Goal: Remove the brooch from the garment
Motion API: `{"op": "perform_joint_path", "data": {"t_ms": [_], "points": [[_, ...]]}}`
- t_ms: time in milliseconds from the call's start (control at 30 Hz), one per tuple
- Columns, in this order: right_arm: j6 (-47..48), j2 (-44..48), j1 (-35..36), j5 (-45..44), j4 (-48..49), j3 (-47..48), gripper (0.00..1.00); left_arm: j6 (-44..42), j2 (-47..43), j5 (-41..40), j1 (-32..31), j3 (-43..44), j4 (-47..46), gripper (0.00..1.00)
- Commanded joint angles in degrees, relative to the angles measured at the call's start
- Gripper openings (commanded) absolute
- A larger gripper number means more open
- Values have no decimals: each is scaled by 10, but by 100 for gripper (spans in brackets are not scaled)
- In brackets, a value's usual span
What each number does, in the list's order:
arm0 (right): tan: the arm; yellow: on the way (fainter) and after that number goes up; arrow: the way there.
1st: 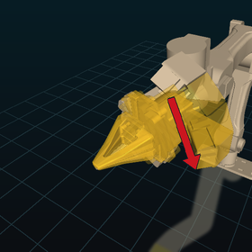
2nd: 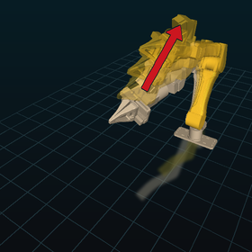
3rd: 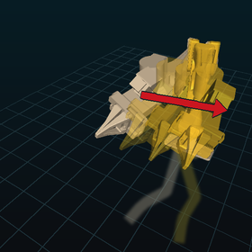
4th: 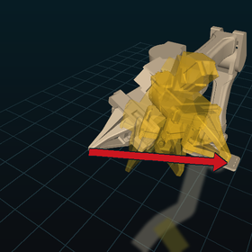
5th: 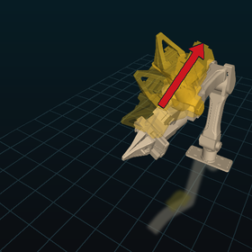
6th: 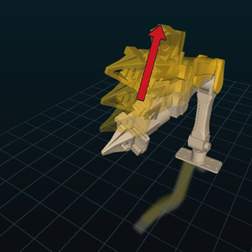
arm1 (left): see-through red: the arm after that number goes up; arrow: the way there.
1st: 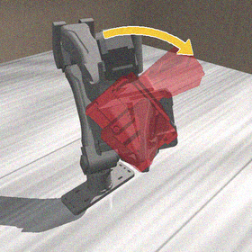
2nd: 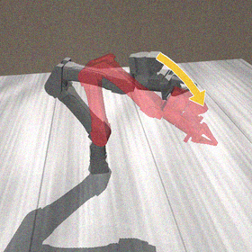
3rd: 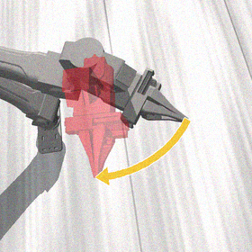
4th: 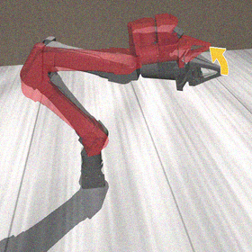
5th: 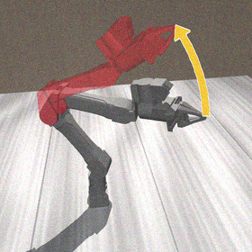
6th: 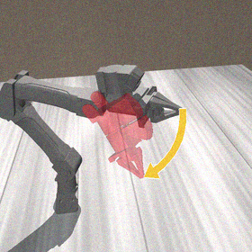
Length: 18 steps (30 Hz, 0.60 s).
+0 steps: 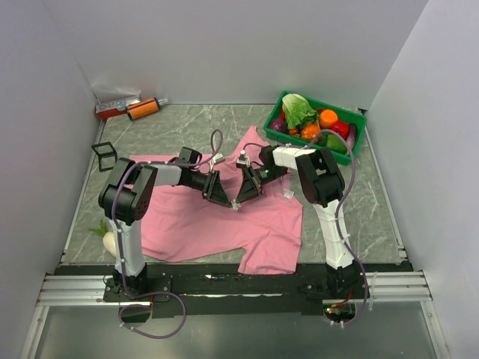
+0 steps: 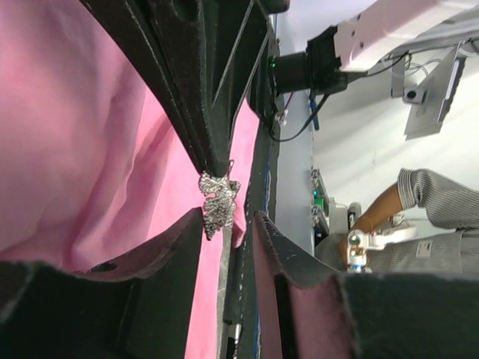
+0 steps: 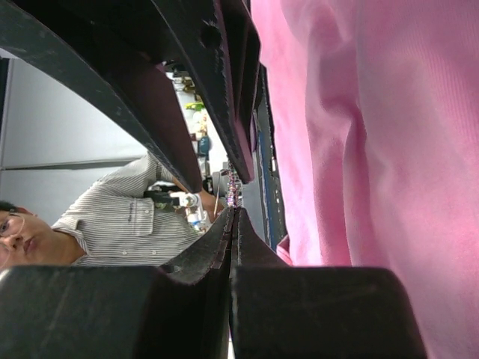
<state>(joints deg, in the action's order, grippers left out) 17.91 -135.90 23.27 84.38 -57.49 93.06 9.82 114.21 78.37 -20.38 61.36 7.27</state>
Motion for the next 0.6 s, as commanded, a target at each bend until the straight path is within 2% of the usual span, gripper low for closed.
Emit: {"op": "perform_joint_path", "data": {"t_ms": [0,267,433,567], "points": [[19,28,4,112,-19,26,0,-92,18,31,-5,39,96,37],[28,27,6,95,-26,32,0,-154,43,42,-6,73,160,35],[37,26,7,83,-32,36,0,-151,46,42,-6,80,166,39],[39,26,9,77,-34,39,0,-99,35,26,-6,65,118,42]]}}
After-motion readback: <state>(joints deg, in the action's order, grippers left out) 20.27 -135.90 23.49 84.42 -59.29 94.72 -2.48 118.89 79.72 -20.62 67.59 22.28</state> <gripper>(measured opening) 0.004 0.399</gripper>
